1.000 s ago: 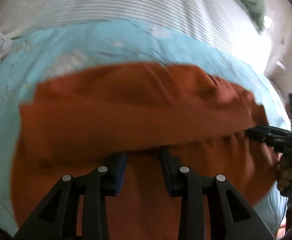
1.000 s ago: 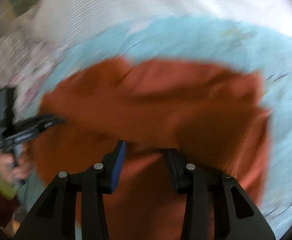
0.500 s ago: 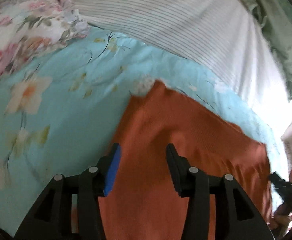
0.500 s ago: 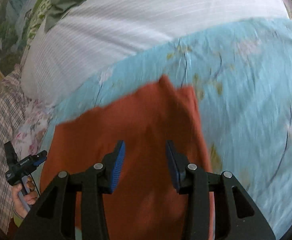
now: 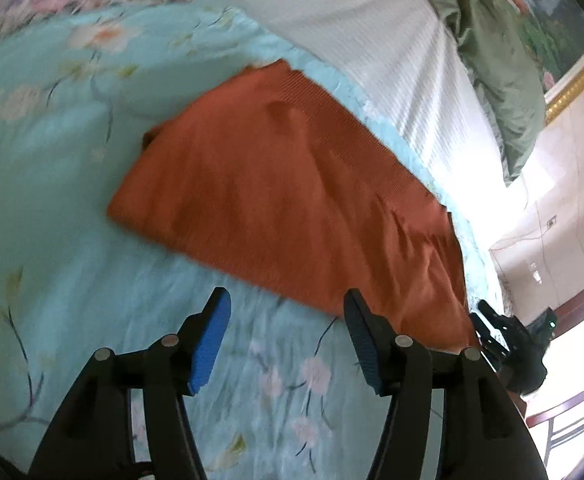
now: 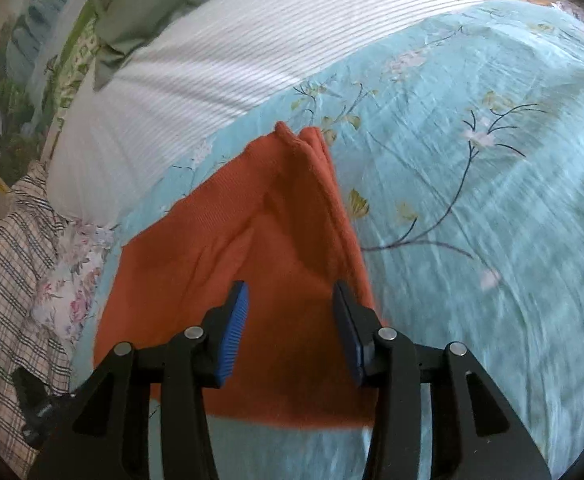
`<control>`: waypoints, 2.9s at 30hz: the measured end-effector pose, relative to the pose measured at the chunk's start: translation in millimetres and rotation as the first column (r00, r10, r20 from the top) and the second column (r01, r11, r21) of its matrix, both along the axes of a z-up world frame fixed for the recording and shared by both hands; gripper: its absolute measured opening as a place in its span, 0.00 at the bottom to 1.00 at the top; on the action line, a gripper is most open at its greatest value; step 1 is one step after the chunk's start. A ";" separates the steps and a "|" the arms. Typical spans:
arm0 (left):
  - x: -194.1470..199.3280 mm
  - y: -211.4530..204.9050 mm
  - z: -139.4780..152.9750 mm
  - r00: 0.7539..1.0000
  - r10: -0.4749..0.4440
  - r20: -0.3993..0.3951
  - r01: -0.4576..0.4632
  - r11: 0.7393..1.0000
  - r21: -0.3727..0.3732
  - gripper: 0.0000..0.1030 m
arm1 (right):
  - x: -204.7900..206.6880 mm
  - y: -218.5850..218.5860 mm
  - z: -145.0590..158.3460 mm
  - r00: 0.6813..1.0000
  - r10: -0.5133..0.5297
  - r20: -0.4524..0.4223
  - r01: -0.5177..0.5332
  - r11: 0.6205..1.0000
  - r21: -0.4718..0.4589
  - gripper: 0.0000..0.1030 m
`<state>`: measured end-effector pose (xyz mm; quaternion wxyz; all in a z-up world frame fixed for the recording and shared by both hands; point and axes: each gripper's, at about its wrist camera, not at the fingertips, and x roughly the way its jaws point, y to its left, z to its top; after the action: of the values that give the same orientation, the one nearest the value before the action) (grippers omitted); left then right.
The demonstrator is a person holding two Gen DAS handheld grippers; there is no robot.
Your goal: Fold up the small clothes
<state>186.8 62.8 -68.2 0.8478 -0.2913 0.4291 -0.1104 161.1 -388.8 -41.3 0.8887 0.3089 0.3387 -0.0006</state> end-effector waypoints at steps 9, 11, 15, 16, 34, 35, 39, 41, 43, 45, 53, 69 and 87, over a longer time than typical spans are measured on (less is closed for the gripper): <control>16.0 5.4 -24.3 0.997 0.066 -0.030 -0.070 0.985 -0.158 0.66 | -16.2 34.1 8.7 0.996 0.089 0.016 -0.090 0.994 0.056 0.59; 23.4 10.3 -26.1 0.995 0.100 -0.030 -0.104 0.979 -0.177 0.66 | -15.0 43.6 8.7 0.993 0.119 0.014 -0.120 0.991 0.065 0.60; 46.9 21.3 -27.4 0.982 0.187 -0.026 -0.188 0.965 -0.181 0.65 | -14.1 54.0 7.2 0.989 0.148 0.011 -0.149 0.986 0.072 0.60; 53.4 24.4 -27.9 0.977 0.213 -0.024 -0.214 0.960 -0.180 0.64 | -13.8 55.8 6.7 0.988 0.152 0.014 -0.153 0.985 0.079 0.60; 77.9 -59.9 62.4 0.967 0.045 0.252 -0.084 0.985 0.149 0.09 | 0.8 19.1 6.7 0.992 0.127 0.025 -0.129 0.981 0.143 0.60; 76.2 -77.9 68.9 0.963 0.003 0.271 -0.054 0.982 0.183 0.09 | 1.7 16.4 6.8 0.992 0.126 0.026 -0.129 0.980 0.148 0.60; 64.2 -170.4 69.1 0.928 -0.232 0.290 0.100 0.909 0.405 0.10 | 16.1 4.9 6.8 0.988 0.156 0.020 -0.157 0.968 0.193 0.60; 58.4 -203.2 53.7 0.912 -0.309 0.268 0.148 0.860 0.488 0.10 | 31.2 2.4 3.6 0.980 0.200 0.012 -0.197 0.949 0.244 0.60; 55.9 -228.9 33.2 0.902 -0.363 0.235 0.184 0.814 0.551 0.09 | 47.3 5.7 1.3 0.971 0.239 -0.016 -0.227 0.940 0.254 0.61; 55.0 -239.7 18.9 0.900 -0.383 0.209 0.201 0.789 0.581 0.09 | 65.4 12.0 -0.6 0.959 0.282 -0.036 -0.264 0.929 0.261 0.68; 44.9 -233.5 24.6 0.882 -0.410 0.232 0.195 0.767 0.612 0.09 | 160.5 52.1 -12.1 0.898 0.432 -0.082 -0.393 0.873 0.288 0.73; 47.1 -293.6 64.8 0.840 -0.492 0.229 0.333 0.801 0.498 0.10 | 172.3 34.6 58.1 0.870 0.493 0.010 -0.493 0.870 -0.001 0.14; 52.7 -352.6 28.2 0.808 -0.581 0.098 0.476 0.741 0.473 0.20 | 157.7 -33.2 -3.8 0.919 0.379 -0.108 -0.381 0.925 0.008 0.15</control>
<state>239.5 -289.8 -40.0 0.8682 0.0517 0.4024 -0.2856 318.8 -421.9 -45.1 0.8543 0.2312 0.4396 0.1531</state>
